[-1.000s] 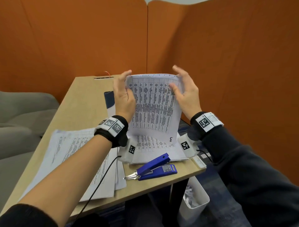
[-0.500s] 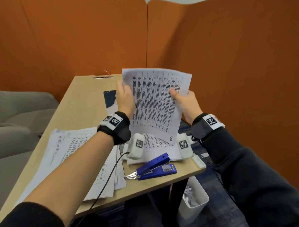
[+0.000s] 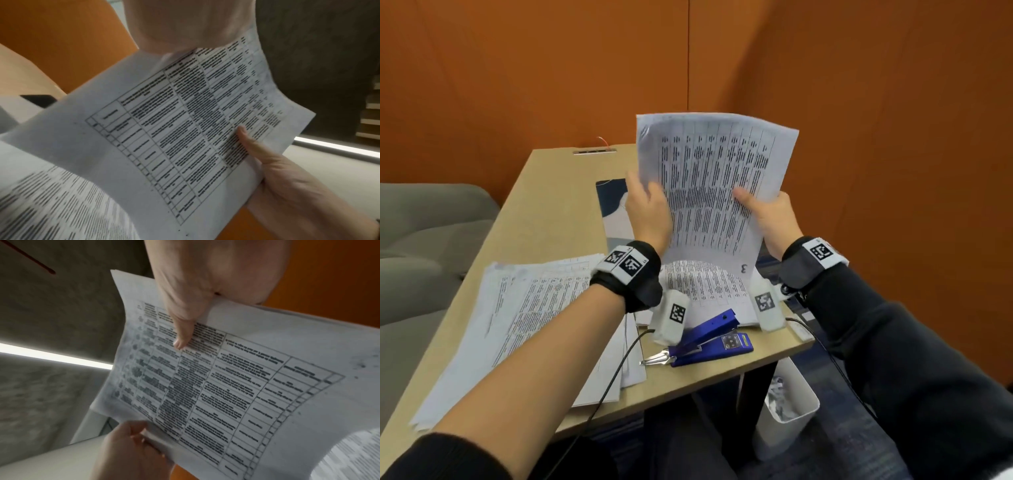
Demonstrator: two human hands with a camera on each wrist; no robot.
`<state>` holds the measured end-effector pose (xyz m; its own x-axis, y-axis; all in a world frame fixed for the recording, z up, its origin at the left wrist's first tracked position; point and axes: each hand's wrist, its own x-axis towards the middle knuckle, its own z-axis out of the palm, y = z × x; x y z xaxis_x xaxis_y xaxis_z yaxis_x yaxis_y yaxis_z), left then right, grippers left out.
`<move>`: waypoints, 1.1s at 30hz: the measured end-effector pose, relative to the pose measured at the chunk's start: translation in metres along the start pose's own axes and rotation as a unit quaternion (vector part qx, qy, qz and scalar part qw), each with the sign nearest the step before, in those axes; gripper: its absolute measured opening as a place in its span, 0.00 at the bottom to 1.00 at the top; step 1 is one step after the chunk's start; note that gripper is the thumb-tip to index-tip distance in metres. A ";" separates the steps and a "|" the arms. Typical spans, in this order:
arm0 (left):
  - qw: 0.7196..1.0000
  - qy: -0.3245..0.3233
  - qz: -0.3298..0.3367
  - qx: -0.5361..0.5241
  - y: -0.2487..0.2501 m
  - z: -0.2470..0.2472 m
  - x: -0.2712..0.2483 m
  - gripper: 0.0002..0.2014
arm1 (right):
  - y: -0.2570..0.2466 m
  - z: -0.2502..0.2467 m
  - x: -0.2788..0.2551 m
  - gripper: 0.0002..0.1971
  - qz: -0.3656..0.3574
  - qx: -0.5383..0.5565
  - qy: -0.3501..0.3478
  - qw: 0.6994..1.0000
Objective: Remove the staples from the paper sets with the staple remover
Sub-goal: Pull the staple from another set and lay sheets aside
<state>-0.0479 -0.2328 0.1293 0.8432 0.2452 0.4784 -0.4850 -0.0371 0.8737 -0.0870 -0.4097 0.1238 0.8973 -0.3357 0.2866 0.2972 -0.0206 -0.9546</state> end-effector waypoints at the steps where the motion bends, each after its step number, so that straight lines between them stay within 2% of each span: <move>1: 1.000 0.008 0.001 -0.006 -0.004 -0.001 0.003 0.07 | 0.000 -0.002 0.001 0.10 -0.007 0.004 -0.010 1.000; 3: 0.998 0.004 -0.056 0.002 -0.019 -0.003 0.003 0.11 | 0.012 -0.007 0.002 0.16 0.017 -0.043 -0.045 0.998; 5: 0.992 -0.042 -0.118 0.026 -0.032 -0.004 -0.004 0.11 | 0.032 -0.012 0.000 0.22 0.084 -0.135 -0.086 0.983; 6: 0.990 -0.066 -0.118 0.038 -0.037 -0.004 -0.008 0.12 | 0.040 -0.015 -0.001 0.21 0.111 -0.161 -0.099 0.976; 8: 0.990 -0.092 -0.088 0.053 -0.040 -0.004 -0.008 0.09 | 0.047 -0.020 0.000 0.20 0.124 -0.147 -0.105 0.976; 10: 0.995 -0.075 -0.051 0.048 -0.038 -0.006 0.000 0.05 | 0.041 -0.022 0.000 0.20 0.102 -0.127 -0.098 0.982; 12: 0.998 -0.043 -0.002 0.051 -0.034 -0.010 0.010 0.08 | 0.031 -0.021 0.001 0.19 0.076 -0.127 -0.102 0.984; 14: 0.996 -0.048 0.042 0.064 -0.026 -0.014 0.018 0.07 | 0.022 -0.020 0.003 0.18 0.060 -0.138 -0.103 0.983; 16: 0.991 -0.065 0.060 0.100 -0.022 -0.018 0.025 0.04 | 0.014 -0.021 0.004 0.16 0.052 -0.156 -0.115 0.980; 18: 0.984 -0.055 0.052 0.160 -0.027 -0.024 0.032 0.06 | 0.006 -0.020 0.003 0.16 0.047 -0.207 -0.136 0.968; 19: 0.980 -0.049 0.038 0.188 -0.031 -0.028 0.034 0.07 | 0.003 -0.018 0.002 0.18 0.032 -0.274 -0.136 0.951; 21: 0.972 -0.052 0.007 0.229 -0.043 -0.041 0.037 0.11 | -0.002 -0.013 -0.005 0.26 -0.025 -0.433 -0.098 0.896; 23: 0.961 -0.059 -0.021 0.270 -0.055 -0.056 0.038 0.17 | -0.006 -0.002 -0.021 0.33 -0.130 -0.508 -0.071 0.849; 24: 0.956 -0.066 -0.036 0.284 -0.060 -0.063 0.038 0.18 | -0.009 0.005 -0.030 0.33 -0.165 -0.519 -0.108 0.832; 25: 0.952 -0.075 -0.048 0.293 -0.065 -0.070 0.037 0.18 | -0.012 0.012 -0.041 0.30 -0.164 -0.523 -0.185 0.816; 26: 0.950 -0.086 -0.060 0.296 -0.069 -0.075 0.036 0.16 | -0.013 0.020 -0.051 0.27 -0.125 -0.528 -0.285 0.790; 28: 0.949 -0.105 -0.085 0.285 -0.072 -0.082 0.031 0.11 | -0.005 0.032 -0.068 0.26 -0.023 -0.569 -0.449 0.689; 30: 0.949 -0.124 -0.103 0.272 -0.072 -0.085 0.026 0.08 | 0.013 0.039 -0.084 0.24 -0.005 -0.618 -0.512 0.596; 32: 0.948 -0.133 -0.114 0.267 -0.072 -0.087 0.023 0.09 | 0.030 0.042 -0.095 0.20 -0.054 -0.658 -0.517 0.545; 33: 0.946 -0.139 -0.115 0.269 -0.072 -0.088 0.022 0.10 | 0.036 0.043 -0.099 0.19 -0.080 -0.672 -0.507 0.533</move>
<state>-0.0151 -0.1398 0.0690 0.9769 0.0448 0.2092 -0.1561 -0.5193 0.8402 -0.1514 -0.3364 0.0645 0.8131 0.4400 -0.3810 0.5060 -0.8579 0.0892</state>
